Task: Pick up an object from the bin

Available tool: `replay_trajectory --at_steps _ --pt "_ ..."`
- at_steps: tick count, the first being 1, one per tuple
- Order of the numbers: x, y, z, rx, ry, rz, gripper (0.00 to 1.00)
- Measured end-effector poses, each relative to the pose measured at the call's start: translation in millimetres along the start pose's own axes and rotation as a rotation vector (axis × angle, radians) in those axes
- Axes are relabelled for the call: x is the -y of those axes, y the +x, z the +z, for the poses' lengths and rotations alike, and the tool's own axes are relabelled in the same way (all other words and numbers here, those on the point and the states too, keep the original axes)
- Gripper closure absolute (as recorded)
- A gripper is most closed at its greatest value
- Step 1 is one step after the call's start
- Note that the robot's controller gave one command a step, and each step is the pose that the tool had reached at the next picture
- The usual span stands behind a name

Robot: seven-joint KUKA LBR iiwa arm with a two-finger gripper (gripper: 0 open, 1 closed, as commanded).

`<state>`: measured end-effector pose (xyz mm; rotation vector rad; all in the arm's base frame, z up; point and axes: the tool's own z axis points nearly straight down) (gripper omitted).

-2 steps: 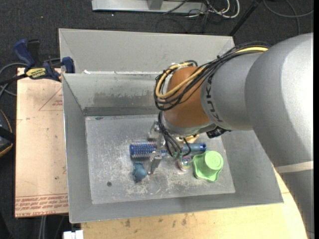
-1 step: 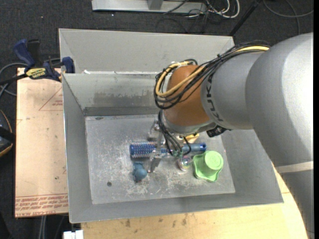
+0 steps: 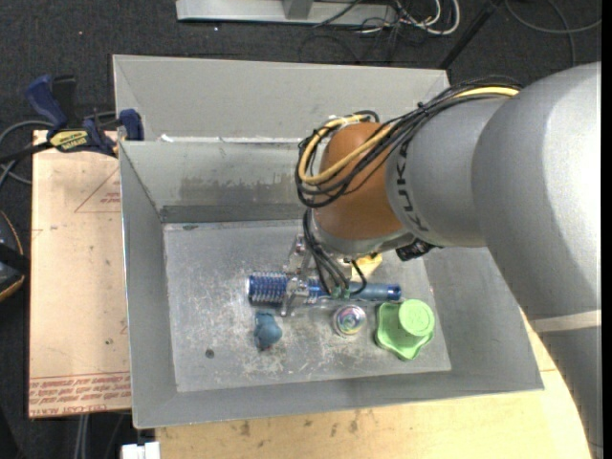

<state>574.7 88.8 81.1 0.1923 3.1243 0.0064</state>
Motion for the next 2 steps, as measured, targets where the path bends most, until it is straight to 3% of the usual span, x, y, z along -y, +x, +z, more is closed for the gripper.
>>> replay_trajectory --at_steps 1,2 --pt "-1 -2.6 -71 -0.003 0.001 -0.002 1.0" --pt "-2 -4.2 -111 -0.006 0.002 -0.004 1.0"
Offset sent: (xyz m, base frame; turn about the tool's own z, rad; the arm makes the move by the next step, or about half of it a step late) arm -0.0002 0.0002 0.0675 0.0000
